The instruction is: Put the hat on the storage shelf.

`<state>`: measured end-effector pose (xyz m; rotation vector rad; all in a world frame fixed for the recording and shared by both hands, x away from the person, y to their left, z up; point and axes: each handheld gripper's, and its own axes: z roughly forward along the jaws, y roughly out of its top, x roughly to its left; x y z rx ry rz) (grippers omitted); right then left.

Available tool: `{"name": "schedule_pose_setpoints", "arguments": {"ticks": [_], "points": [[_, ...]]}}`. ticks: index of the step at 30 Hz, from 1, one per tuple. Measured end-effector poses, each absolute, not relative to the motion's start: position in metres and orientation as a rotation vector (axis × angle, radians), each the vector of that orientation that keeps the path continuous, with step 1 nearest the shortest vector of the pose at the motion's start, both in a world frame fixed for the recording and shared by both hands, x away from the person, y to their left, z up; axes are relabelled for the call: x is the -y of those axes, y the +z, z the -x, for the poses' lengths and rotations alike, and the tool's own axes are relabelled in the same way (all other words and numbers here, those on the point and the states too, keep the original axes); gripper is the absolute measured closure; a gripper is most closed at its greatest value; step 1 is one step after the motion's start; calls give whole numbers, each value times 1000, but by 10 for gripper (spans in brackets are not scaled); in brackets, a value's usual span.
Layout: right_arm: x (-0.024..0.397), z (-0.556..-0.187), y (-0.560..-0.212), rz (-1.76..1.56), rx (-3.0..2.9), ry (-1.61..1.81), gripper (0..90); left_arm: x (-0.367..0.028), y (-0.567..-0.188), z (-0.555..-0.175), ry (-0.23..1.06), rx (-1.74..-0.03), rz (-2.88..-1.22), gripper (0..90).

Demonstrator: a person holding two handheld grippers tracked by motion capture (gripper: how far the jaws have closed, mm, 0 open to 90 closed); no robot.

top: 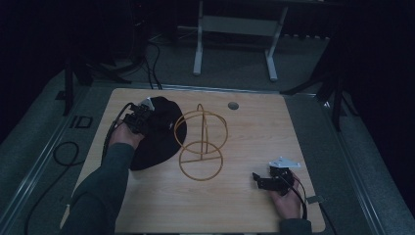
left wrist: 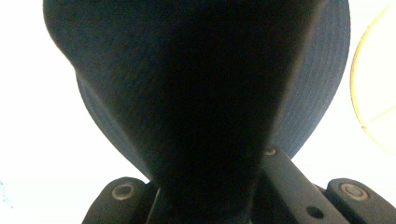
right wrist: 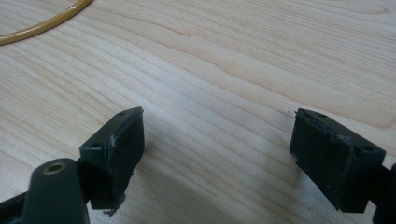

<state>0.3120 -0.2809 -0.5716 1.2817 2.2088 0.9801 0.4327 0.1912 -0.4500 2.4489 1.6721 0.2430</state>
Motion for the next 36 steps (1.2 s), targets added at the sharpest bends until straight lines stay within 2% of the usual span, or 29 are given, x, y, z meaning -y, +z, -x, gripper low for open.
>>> {"name": "schedule_pose_setpoints", "arguments": {"ticks": [36], "points": [[281,-312,-572,-1280,-2209,980,177,-201,-410,-418,244,-1576,-2384,894]]}}
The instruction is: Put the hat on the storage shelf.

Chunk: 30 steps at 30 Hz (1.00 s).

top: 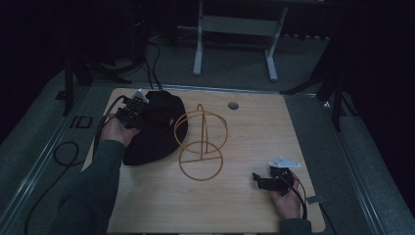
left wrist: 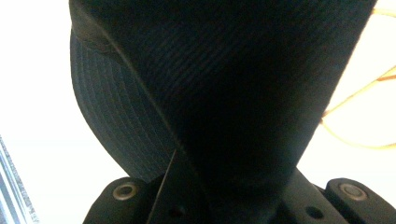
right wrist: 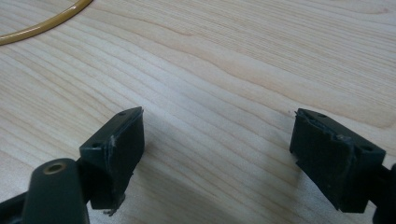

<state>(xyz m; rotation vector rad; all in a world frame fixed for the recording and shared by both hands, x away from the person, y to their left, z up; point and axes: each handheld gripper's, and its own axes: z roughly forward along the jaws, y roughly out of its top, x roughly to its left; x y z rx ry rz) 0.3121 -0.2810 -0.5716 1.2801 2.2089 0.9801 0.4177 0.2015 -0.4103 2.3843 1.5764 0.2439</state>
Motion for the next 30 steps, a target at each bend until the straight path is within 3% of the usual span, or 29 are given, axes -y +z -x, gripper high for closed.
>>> {"name": "schedule_pose_setpoints", "arguments": {"ticks": [30], "points": [[281,-312,-572,-1280,-2209,980,177,-229,-378,-401,297,-1524,-2310,893]]}}
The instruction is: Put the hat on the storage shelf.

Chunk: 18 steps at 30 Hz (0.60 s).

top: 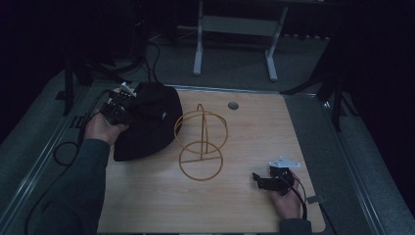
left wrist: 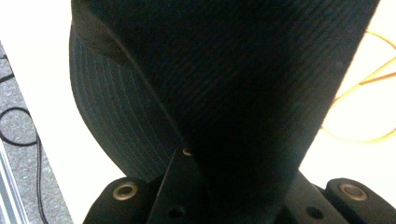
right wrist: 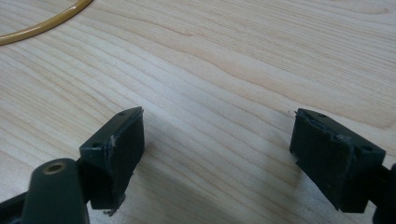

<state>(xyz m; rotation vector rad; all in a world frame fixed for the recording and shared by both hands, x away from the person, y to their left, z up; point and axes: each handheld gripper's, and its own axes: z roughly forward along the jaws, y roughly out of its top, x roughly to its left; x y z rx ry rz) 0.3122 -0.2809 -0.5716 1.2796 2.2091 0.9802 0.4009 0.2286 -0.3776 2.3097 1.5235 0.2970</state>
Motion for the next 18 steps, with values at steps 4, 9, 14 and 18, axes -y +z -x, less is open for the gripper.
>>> {"name": "schedule_pose_setpoints", "arguments": {"ticks": [4,9,14,18], "points": [[281,-312,-572,-1280,-2209,980,177,-233,-374,-399,294,-1513,-2306,894],[281,-312,-572,-1279,-2209,980,177,-237,-372,-398,320,-1508,-2318,893],[281,-312,-572,-1278,-2209,980,177,-242,-368,-395,319,-1490,-2324,893],[281,-312,-572,-1280,-2209,980,177,-244,-366,-393,319,-1483,-2325,893]]}}
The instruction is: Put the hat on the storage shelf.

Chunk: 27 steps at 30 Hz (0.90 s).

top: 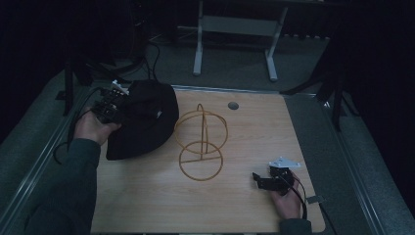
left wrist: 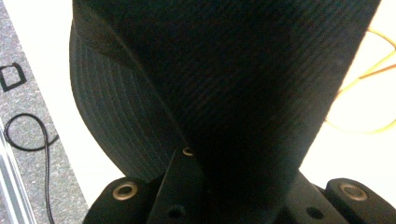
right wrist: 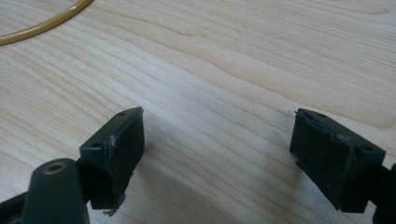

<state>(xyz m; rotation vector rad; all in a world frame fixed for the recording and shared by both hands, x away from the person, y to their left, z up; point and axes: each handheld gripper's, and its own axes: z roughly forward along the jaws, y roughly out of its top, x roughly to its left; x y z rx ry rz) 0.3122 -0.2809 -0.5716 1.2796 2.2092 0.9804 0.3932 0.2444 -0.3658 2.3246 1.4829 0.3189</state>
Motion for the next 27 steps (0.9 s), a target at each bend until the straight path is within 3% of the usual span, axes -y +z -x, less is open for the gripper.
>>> {"name": "schedule_pose_setpoints", "arguments": {"ticks": [27], "points": [[281,-312,-572,-1280,-2209,980,177,-261,-344,-377,309,-1377,-2305,893]]}}
